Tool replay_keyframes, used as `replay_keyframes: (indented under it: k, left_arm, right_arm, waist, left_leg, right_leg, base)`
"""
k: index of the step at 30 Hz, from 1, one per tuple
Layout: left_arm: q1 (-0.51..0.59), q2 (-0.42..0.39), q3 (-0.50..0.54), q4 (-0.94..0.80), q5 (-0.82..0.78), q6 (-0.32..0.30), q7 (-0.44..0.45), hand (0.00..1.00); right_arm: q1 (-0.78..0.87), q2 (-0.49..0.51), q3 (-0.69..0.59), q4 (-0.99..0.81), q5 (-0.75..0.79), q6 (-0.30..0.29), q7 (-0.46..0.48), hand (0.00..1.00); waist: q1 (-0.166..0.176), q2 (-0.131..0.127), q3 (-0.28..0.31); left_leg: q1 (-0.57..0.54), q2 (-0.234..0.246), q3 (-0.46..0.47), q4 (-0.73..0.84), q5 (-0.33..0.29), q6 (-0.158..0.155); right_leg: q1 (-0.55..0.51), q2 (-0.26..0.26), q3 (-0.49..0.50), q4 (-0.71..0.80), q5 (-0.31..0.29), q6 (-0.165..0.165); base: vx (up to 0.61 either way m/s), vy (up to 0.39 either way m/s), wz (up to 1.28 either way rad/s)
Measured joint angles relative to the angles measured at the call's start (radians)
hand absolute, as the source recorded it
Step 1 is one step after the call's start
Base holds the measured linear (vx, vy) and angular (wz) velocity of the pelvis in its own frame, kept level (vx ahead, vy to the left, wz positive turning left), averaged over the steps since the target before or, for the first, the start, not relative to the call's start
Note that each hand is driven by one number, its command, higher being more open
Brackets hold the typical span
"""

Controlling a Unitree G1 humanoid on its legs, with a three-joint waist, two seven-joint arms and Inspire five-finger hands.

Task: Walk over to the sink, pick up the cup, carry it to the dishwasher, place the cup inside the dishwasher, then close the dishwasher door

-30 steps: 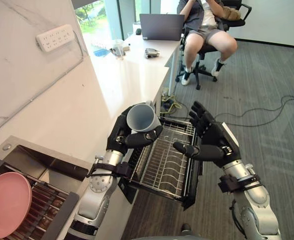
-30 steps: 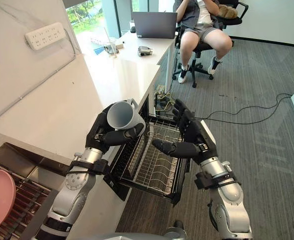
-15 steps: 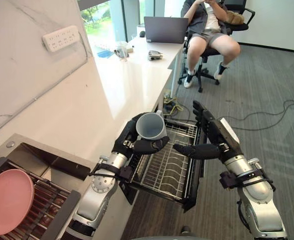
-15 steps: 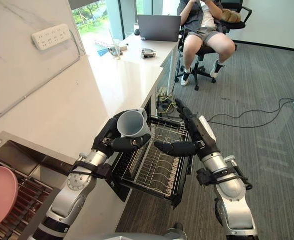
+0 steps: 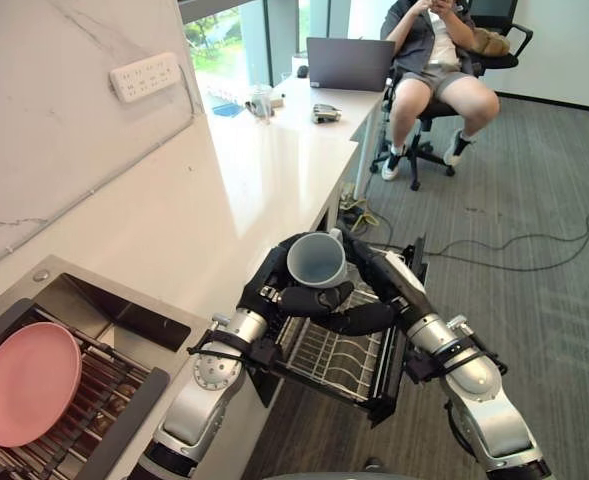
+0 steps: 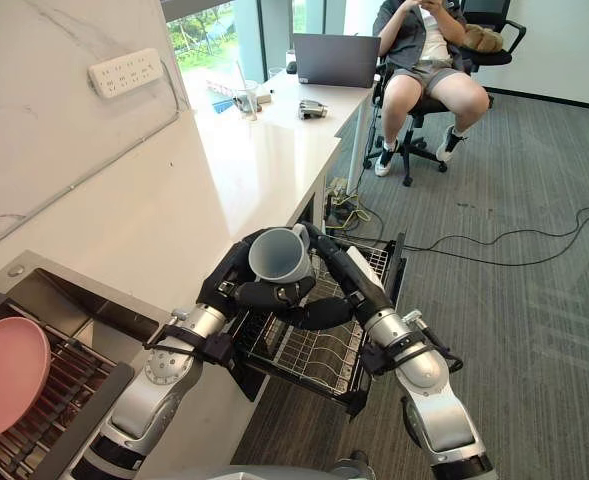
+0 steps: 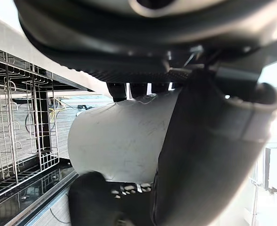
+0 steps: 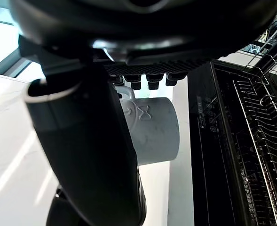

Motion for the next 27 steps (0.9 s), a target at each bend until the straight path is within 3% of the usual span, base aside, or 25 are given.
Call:
replay_keyframes:
  k: [17,27]
  left_arm:
    - [-0.003,-0.013,-0.048,-0.059,-0.062,0.026,-0.007,0.00]
    - [-0.003,-0.015,-0.046,-0.065,-0.079,0.026,-0.005,0.00]
  right_arm:
    - [-0.005,0.049,0.132,0.041,-0.250,-0.002,-0.344,1.00]
    - [-0.012,0.058,0.165,0.049,-0.257,-0.018,-0.414,1.00]
  waist:
    - [0.021,0.001,-0.030]
    - [0.023,0.001,-0.031]
  left_leg:
    - [0.013,-0.008,-0.005,-0.039,0.024,0.000]
    - [0.018,-0.014,-0.017,-0.069,0.044,0.002]
  right_leg:
    - [0.000,0.000,-0.007,-0.001,-0.001,-0.001]
    - [0.002,0.001,-0.019,-0.001,-0.001,-0.001]
  base:
    - [0.00,-0.001,0.01]
    - [0.00,-0.001,0.03]
